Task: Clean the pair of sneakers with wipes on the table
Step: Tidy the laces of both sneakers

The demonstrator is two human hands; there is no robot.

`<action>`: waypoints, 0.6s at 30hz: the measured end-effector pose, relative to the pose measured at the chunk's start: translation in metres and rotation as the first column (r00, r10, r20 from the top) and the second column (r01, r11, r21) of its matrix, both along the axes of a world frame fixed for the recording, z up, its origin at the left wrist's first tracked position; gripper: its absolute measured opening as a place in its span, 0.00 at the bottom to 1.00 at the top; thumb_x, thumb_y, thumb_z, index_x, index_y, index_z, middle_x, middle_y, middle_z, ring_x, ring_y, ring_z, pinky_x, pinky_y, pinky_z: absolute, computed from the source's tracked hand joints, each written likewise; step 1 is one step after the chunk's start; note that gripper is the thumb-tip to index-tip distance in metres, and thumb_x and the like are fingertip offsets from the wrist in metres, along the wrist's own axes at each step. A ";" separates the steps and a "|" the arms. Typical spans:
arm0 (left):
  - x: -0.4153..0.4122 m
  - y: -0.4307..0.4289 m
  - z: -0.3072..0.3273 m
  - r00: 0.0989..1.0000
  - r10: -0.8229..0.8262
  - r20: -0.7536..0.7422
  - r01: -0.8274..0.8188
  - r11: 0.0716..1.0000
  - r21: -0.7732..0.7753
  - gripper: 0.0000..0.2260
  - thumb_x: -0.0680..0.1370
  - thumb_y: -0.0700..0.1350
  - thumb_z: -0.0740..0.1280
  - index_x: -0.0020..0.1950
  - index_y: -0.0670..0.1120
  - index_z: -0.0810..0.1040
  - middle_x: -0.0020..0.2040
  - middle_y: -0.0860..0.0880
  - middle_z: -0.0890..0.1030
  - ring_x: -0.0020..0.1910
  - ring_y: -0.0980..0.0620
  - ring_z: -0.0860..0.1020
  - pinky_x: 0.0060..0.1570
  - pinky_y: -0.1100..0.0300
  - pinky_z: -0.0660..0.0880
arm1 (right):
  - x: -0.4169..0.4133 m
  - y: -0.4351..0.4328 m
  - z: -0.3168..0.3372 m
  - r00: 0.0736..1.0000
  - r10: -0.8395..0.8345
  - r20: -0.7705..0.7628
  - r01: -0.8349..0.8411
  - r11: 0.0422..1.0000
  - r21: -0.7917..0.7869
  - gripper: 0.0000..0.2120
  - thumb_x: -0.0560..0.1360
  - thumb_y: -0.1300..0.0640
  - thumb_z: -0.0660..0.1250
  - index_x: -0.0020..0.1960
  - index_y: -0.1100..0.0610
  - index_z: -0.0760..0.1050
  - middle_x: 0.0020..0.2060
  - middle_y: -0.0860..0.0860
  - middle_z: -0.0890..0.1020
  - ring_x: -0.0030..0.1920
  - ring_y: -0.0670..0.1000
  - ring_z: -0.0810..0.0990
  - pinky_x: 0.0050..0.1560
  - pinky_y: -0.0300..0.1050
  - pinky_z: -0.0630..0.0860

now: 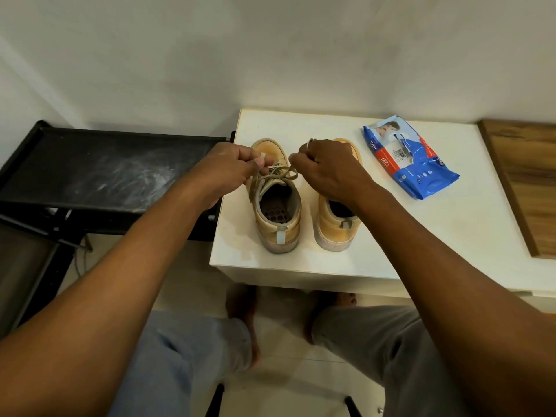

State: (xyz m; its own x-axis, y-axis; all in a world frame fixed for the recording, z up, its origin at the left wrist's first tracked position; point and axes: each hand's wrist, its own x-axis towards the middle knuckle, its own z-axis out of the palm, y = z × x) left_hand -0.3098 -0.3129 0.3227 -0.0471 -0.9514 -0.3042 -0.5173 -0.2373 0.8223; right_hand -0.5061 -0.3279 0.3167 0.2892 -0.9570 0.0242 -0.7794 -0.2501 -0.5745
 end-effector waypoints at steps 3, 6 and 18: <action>0.002 0.000 -0.002 1.000 -0.009 -0.004 0.009 0.999 -0.033 0.10 0.82 0.42 0.67 0.61 0.49 0.84 0.53 0.53 0.85 0.41 0.59 0.78 0.43 0.65 0.74 | 0.006 0.003 0.003 0.987 -0.003 0.161 -0.003 0.999 0.037 0.19 0.80 0.49 0.60 0.41 0.61 0.80 0.37 0.55 0.83 0.40 0.54 0.80 0.48 0.55 0.77; 0.004 -0.001 -0.004 1.000 -0.006 0.001 0.006 0.999 -0.052 0.10 0.81 0.41 0.68 0.61 0.48 0.84 0.49 0.53 0.86 0.39 0.58 0.81 0.47 0.63 0.79 | 0.013 0.002 0.004 0.960 -0.021 0.278 -0.004 0.996 0.088 0.19 0.80 0.48 0.60 0.41 0.58 0.82 0.37 0.53 0.84 0.40 0.53 0.82 0.47 0.55 0.78; 0.009 -0.002 -0.007 1.000 0.011 0.017 -0.010 0.997 -0.074 0.12 0.78 0.41 0.73 0.60 0.47 0.84 0.44 0.50 0.87 0.38 0.53 0.85 0.54 0.52 0.83 | 0.019 0.000 -0.001 0.954 0.002 0.299 -0.035 0.994 0.103 0.07 0.78 0.59 0.68 0.53 0.56 0.84 0.40 0.46 0.83 0.41 0.43 0.81 0.47 0.41 0.78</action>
